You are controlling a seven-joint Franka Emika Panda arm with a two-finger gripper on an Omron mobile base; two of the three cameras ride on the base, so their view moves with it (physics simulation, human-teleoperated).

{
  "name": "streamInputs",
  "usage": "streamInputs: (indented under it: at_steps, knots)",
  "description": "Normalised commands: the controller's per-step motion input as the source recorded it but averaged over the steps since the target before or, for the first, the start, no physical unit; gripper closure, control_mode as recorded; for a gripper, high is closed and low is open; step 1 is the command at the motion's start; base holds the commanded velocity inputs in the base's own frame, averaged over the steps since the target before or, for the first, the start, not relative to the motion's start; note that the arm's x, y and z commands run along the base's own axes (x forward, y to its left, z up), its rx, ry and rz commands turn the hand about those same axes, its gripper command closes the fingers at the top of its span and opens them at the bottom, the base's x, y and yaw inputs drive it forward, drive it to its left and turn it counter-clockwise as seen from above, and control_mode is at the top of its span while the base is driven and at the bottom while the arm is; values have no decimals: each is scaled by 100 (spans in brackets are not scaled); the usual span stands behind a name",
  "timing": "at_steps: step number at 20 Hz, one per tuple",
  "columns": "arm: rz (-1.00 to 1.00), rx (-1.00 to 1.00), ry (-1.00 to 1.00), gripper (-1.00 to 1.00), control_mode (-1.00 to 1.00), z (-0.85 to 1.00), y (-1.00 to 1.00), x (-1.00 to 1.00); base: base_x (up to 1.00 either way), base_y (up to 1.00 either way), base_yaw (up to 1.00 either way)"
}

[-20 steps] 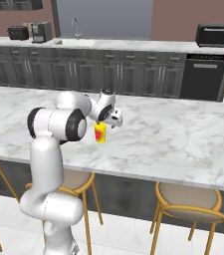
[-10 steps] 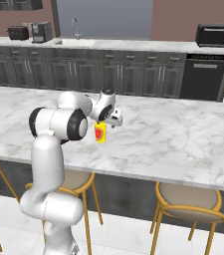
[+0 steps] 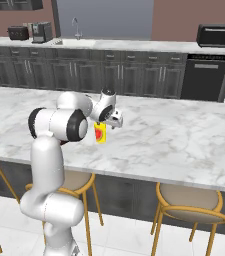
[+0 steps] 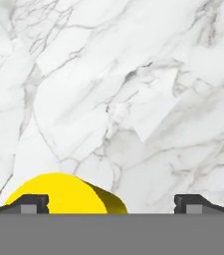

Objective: Place the cup inside the bowl on the dining table and move the bowl to any counter.

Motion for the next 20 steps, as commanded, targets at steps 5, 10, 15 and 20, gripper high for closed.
streamInputs:
  at_steps: [5, 10, 15, 20]
  knots:
    - [0, 2, 0, -100, -100, 0, 0, -40, 0, 0, 0]
    - [0, 2, 0, -100, -100, -1, 0, -34, 0, 0, 0]
    - [0, 1, 0, -100, -100, -3, 0, -4, 0, 0, 0]
    - [0, 0, 0, -100, -100, -9, 0, 0, 0, 0, 0]
